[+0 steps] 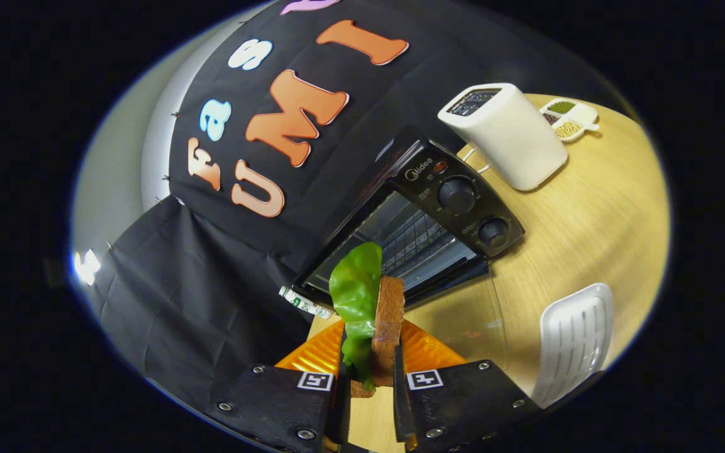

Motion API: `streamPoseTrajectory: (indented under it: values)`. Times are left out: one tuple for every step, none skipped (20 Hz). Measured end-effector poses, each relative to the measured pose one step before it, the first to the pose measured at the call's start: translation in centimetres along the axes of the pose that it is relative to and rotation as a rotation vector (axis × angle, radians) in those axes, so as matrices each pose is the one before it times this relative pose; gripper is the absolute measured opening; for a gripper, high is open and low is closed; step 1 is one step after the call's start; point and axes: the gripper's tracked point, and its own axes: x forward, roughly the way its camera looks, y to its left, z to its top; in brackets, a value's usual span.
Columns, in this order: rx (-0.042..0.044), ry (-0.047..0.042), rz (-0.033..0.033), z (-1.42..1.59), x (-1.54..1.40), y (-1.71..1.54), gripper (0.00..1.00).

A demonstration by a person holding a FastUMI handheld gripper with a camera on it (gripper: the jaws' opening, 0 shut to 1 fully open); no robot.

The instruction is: Open the toaster oven, put the food inside, and close the toaster oven door.

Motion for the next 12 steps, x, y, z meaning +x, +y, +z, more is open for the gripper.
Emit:
streamPoseTrajectory:
  values:
    - [0.02028, -0.00139, 0.00216, -0.057, 0.69, 0.026, 0.28]
    - [0.01435, -0.00515, -0.00163, 0.048, 1.017, 0.017, 0.28]
    - [0.01005, -0.00599, -0.00182, 0.048, 0.7, -0.048, 0.28]
    - [0.01337, -0.00284, -0.00009, -0.06, 0.953, 0.075, 0.28]
    - [0.02, -0.00684, 0.00257, 0.076, 0.513, 0.057, 0.28]
    - [0.01371, -0.00509, 0.00976, -0.021, 0.702, 0.221, 0.28]
    - [0.01294, -0.00607, 0.01058, -0.261, 0.557, 0.374, 0.28]
    - [0.01582, -0.00629, 0.00664, 0.079, 0.535, 0.156, 0.28]
    - [0.01312, -0.01248, 0.00372, 0.161, 0.495, -0.007, 0.28]
    - [0.01053, -0.01318, 0.0012, 0.177, 0.594, 0.054, 0.28]
    - [0.00737, -0.01647, 0.00094, 0.144, 0.602, 0.005, 0.28]
    - [0.01244, -0.01574, -0.00399, 0.227, 0.469, -0.067, 0.28]
